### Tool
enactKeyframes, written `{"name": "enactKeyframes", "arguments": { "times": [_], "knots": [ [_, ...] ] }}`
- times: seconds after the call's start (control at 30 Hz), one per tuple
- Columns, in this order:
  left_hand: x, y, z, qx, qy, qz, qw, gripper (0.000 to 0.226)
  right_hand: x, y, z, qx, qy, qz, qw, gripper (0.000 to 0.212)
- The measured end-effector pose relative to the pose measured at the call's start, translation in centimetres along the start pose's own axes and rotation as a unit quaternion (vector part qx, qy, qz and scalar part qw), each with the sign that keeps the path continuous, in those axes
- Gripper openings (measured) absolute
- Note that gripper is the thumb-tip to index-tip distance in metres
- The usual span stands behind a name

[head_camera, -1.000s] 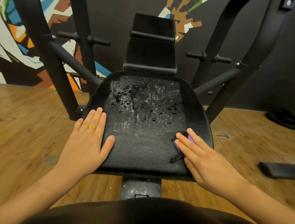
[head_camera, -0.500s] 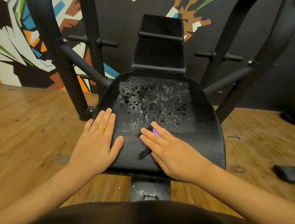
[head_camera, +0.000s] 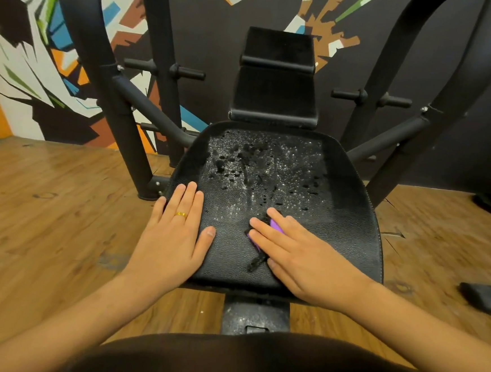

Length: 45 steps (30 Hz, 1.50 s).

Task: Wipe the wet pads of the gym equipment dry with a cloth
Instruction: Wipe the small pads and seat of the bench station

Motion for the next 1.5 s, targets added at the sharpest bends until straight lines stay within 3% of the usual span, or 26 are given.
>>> {"name": "enactKeyframes", "arguments": {
  "times": [0.1,0.2,0.4,0.5,0.67,0.8,0.9,1.07,1.24,1.5],
  "knots": [
    [-1.3,0.4,-0.5,-0.011,-0.044,0.015,0.999,0.07,-0.8,0.1,-0.9,-0.012,-0.012,0.053,0.998,0.058],
    [-4.2,1.0,-1.0,-0.025,-0.116,0.012,0.993,0.068,-2.8,0.1,-2.9,-0.046,-0.035,0.152,0.987,0.079],
    [-12.4,1.4,-0.9,-0.023,-0.309,0.075,0.948,0.07,-7.2,-1.1,-5.5,-0.027,-0.088,0.18,0.979,0.108],
    [-15.0,0.2,-0.2,-0.014,-0.357,0.12,0.926,0.068,-8.9,-0.6,-6.2,-0.05,-0.088,0.204,0.974,0.09],
    [-16.2,-0.8,1.1,-0.003,-0.365,0.111,0.924,0.061,-13.3,0.5,-5.6,-0.066,-0.157,0.249,0.953,0.066],
    [-16.7,-0.7,0.6,0.005,-0.398,0.121,0.91,0.055,-13.6,-0.4,-3.6,-0.057,-0.228,0.157,0.959,0.069],
    [-17.5,-0.4,0.5,0.027,-0.4,0.08,0.912,0.06,-13.7,-0.7,-3.6,-0.062,-0.24,0.151,0.957,0.067],
    [-18.9,-1.0,0.4,0.005,-0.421,0.133,0.897,0.054,-13.8,-0.8,-3.7,-0.064,-0.243,0.161,0.954,0.068],
    [-16.3,-0.9,0.6,0.014,-0.369,0.093,0.924,0.054,-14.0,-0.9,-3.9,-0.069,-0.243,0.177,0.951,0.068],
    [-4.9,0.0,0.3,0.011,-0.119,0.075,0.99,0.057,-13.8,-0.9,-4.0,-0.062,-0.245,0.178,0.951,0.066]
  ]
}}
Point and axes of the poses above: each hand's wrist, its own z-axis towards the middle knuckle, its own y-axis out of the back of the hand, x = y × z, the point moved 10 cm from there along z, towards the middle knuckle, and after that the axes turned 15 degrees about x, right-handed, at the moved point
